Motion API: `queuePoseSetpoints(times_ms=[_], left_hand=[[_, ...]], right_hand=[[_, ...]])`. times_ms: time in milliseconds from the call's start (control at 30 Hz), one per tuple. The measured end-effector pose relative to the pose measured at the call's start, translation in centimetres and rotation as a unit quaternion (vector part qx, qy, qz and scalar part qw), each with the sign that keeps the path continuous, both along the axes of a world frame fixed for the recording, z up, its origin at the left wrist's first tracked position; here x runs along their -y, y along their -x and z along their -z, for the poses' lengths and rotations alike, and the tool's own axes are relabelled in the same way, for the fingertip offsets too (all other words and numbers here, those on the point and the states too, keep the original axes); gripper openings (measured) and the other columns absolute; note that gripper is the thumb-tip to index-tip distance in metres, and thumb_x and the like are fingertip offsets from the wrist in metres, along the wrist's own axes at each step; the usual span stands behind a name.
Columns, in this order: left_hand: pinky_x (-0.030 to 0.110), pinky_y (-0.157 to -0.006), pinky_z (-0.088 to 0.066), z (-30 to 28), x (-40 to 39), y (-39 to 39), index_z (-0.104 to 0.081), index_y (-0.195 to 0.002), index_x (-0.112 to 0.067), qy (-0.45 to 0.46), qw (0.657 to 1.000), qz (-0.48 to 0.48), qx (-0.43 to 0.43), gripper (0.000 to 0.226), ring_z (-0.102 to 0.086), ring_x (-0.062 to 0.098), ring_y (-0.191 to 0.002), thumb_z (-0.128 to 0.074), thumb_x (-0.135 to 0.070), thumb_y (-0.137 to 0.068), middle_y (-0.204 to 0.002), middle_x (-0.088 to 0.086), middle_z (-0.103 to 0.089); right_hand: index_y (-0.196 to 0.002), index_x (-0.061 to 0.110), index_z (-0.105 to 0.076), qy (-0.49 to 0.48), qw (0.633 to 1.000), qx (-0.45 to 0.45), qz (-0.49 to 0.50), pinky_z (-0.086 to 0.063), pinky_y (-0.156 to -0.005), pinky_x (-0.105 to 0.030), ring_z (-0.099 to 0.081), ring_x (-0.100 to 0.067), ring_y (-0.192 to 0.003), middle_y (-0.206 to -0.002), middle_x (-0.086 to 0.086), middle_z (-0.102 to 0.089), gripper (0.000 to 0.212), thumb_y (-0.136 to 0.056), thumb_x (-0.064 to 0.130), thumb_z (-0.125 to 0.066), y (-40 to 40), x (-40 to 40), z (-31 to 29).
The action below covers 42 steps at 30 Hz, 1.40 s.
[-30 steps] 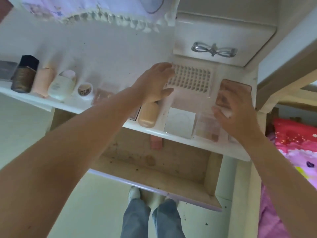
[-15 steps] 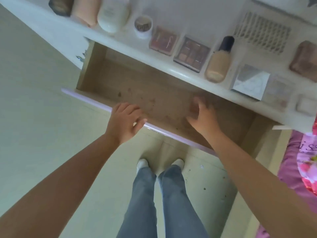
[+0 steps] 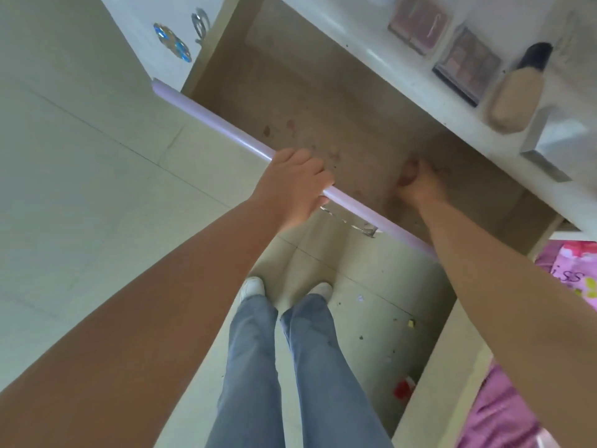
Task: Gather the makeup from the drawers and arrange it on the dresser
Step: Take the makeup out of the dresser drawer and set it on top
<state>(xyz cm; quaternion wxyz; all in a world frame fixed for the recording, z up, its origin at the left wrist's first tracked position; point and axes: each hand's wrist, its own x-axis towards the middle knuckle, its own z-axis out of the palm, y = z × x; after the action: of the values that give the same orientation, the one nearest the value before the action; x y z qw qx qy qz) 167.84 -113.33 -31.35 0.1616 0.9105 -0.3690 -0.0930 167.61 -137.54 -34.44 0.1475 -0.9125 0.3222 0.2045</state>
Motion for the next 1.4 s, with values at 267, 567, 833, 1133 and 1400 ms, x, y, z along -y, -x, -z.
queuePoseSetpoints(times_ms=[267,567,833,1133,1400], left_hand=[[0.031,-0.105,-0.022,-1.6,0.7,-0.3,-0.043,-0.128,-0.021,-0.108,0.993,0.009,-0.052,0.034,-0.037,0.022,-0.121,-0.036,-0.03,-0.097,-0.127,-0.001,-0.047],[0.035,-0.102,-0.032,-6.6,4.0,-3.6,-0.042,-0.127,-0.016,-0.076,0.994,-0.042,-0.067,0.042,-0.031,0.025,-0.129,-0.041,-0.042,-0.093,-0.134,0.004,-0.041],[0.027,-0.1,-0.032,-4.4,1.6,-3.1,-0.034,-0.137,-0.022,-0.191,0.964,0.012,-0.184,0.062,-0.036,0.018,-0.125,-0.054,-0.049,-0.085,-0.137,-0.002,-0.038],[0.025,-0.092,-0.034,-3.3,1.0,-3.3,-0.05,-0.124,-0.023,-0.169,0.97,-0.022,-0.175,0.035,-0.048,0.015,-0.114,-0.05,-0.034,-0.09,-0.121,-0.005,-0.054],[0.036,-0.063,-0.047,-2.4,0.6,-1.2,-0.068,-0.073,-0.007,-0.016,0.999,-0.002,-0.042,0.025,-0.064,0.029,-0.065,-0.085,-0.011,-0.055,-0.069,0.007,-0.066]], right_hand=[[-0.133,0.016,-0.041,-0.142,0.988,0.028,-0.047,-0.04,-0.09,-0.03,-0.048,-0.027,-0.114,-0.135,-0.013,-0.038,0.062,-0.076,0.013,-0.066,0.9,-4.8,-6.2],[-0.124,0.024,-0.04,-0.176,0.936,0.287,-0.105,-0.046,-0.075,-0.021,-0.055,-0.006,-0.079,-0.105,0.015,-0.05,0.055,-0.078,0.02,-0.068,-3.9,-1.1,-16.5],[-0.127,0.011,-0.042,0.088,0.968,0.17,-0.165,-0.039,-0.091,-0.034,-0.047,-0.033,-0.116,-0.126,-0.018,-0.046,0.052,-0.084,0.035,-0.055,-14.3,3.9,-12.9],[-0.129,0.012,-0.044,0.094,0.977,0.169,-0.095,-0.032,-0.103,-0.039,-0.038,-0.033,-0.126,-0.134,-0.017,-0.042,0.051,-0.089,0.042,-0.045,-15.8,5.2,-12.7],[-0.113,0.005,-0.058,-0.007,0.908,0.213,-0.362,-0.041,-0.085,-0.029,-0.05,-0.019,-0.099,-0.102,-0.011,-0.063,0.055,-0.075,0.044,-0.057,6.1,-2.4,-8.1]])
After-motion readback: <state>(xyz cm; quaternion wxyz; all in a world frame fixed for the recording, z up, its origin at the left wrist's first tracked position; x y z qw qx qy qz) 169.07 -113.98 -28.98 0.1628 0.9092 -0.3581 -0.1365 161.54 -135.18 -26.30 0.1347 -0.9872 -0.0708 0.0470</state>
